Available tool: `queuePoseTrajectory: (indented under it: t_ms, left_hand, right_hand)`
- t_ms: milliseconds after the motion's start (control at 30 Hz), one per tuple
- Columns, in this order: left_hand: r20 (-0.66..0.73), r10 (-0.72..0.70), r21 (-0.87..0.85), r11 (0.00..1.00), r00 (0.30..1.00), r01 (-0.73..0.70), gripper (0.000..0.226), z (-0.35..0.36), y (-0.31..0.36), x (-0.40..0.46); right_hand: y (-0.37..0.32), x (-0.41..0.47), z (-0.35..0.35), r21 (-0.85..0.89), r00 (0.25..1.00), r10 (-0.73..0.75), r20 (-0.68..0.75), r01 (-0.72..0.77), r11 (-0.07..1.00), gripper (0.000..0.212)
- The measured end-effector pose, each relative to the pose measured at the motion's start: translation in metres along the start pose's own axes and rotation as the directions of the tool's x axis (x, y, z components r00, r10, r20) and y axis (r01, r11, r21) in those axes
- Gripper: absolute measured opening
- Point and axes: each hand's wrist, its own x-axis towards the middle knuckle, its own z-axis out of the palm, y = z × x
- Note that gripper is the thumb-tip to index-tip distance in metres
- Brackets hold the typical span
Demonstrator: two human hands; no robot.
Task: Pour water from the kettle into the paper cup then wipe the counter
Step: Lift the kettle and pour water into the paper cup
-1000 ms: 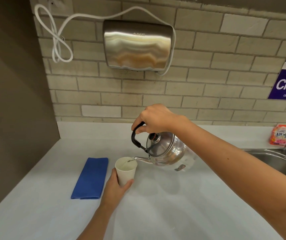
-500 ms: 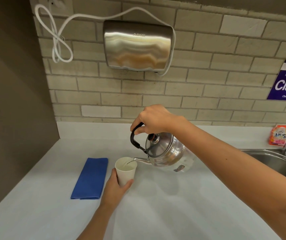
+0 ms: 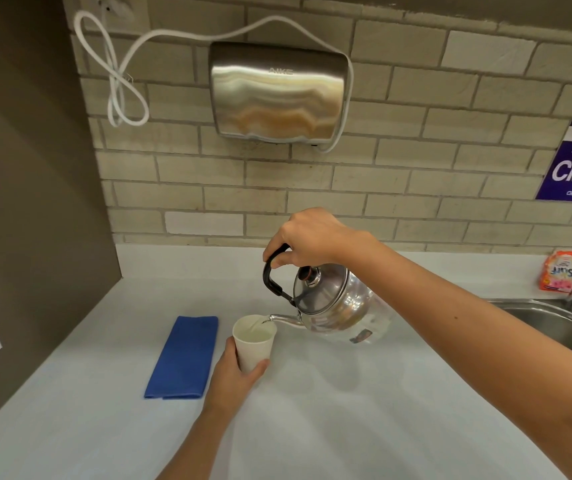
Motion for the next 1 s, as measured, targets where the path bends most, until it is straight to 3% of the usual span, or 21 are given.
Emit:
queuePoseTrajectory:
  t_ms: [1000]
  left_hand:
    - [0.024,0.000,-0.028,1.000,1.000,0.001,0.074,-0.0010,0.0012,-0.0009]
  right_hand:
    - [0.0014,-0.0069,0.0054,0.030,0.999,0.010,0.034,-0.011,1.000,0.021]
